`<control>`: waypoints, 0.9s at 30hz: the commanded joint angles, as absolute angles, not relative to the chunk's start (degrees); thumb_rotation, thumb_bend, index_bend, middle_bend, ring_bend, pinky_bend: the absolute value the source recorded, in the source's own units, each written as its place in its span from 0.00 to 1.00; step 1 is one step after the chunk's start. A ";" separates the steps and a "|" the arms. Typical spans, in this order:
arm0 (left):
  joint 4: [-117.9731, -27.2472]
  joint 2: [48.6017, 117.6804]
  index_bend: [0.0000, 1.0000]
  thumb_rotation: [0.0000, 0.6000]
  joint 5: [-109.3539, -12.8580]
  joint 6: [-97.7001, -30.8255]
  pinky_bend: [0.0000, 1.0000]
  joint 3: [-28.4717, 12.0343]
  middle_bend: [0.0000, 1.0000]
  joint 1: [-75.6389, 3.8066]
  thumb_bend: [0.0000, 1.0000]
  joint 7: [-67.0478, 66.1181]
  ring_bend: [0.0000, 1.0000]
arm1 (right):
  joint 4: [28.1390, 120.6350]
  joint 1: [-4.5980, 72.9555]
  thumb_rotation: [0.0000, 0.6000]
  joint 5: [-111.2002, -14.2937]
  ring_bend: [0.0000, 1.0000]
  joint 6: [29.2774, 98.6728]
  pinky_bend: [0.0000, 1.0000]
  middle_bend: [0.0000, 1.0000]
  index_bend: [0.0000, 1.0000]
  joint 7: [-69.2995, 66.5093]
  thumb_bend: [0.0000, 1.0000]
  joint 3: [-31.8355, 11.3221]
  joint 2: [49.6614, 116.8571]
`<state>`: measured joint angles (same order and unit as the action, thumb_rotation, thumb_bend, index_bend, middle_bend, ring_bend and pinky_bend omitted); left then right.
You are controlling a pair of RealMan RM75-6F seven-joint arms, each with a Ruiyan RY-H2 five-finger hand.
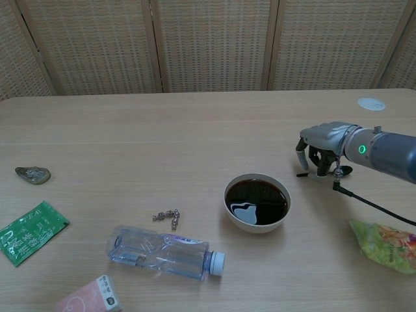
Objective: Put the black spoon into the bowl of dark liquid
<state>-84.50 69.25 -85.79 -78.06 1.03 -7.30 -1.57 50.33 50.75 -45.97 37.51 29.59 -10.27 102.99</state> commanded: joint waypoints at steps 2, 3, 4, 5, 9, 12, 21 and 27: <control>-84.41 69.31 0.00 1.00 -85.82 -78.04 0.00 1.06 0.00 -7.32 0.37 -1.49 0.00 | 49.76 50.79 1.00 -45.58 0.84 37.23 1.00 0.83 0.56 29.81 0.51 -10.24 103.23; -84.38 69.34 0.00 1.00 -85.82 -78.04 0.00 1.07 0.00 -7.31 0.37 -1.46 0.00 | 49.56 50.82 1.00 -45.49 0.84 37.19 1.00 0.83 0.56 29.89 0.51 -10.23 103.30; -84.33 69.36 0.00 1.00 -85.82 -78.04 0.00 1.08 0.00 -7.31 0.37 -1.44 0.00 | 49.38 50.84 1.00 -45.42 0.84 37.13 1.00 0.83 0.56 29.95 0.51 -10.23 103.38; -84.29 69.38 0.00 1.00 -85.82 -78.04 0.00 1.07 0.00 -7.32 0.37 -1.42 0.00 | 49.21 50.88 1.00 -45.34 0.84 37.06 1.00 0.83 0.56 29.99 0.51 -10.25 103.46; -84.19 69.42 0.00 1.00 -85.81 -78.01 0.00 1.09 0.00 -7.34 0.37 -1.34 0.00 | 48.54 50.96 1.00 -45.16 0.84 36.85 1.00 0.83 0.57 30.12 0.51 -10.25 103.81; -84.11 69.47 0.00 1.00 -85.76 -77.96 0.00 1.07 0.00 -7.37 0.37 -1.28 0.00 | 48.20 50.99 1.00 -45.16 0.84 36.74 1.00 0.83 0.57 30.21 0.51 -10.19 104.09; -83.74 69.56 0.00 1.00 -85.60 -77.80 0.00 1.07 0.00 -7.39 0.37 -0.94 0.00 | 47.09 51.17 1.00 -45.11 0.84 36.33 1.00 0.83 0.58 30.28 0.51 -10.20 104.93; -83.40 69.72 0.00 1.00 -85.60 -77.74 0.00 1.12 0.00 -7.39 0.37 -0.60 0.00 | 46.67 51.44 1.00 -44.83 0.84 36.08 1.00 0.83 0.58 30.76 0.51 -10.32 105.49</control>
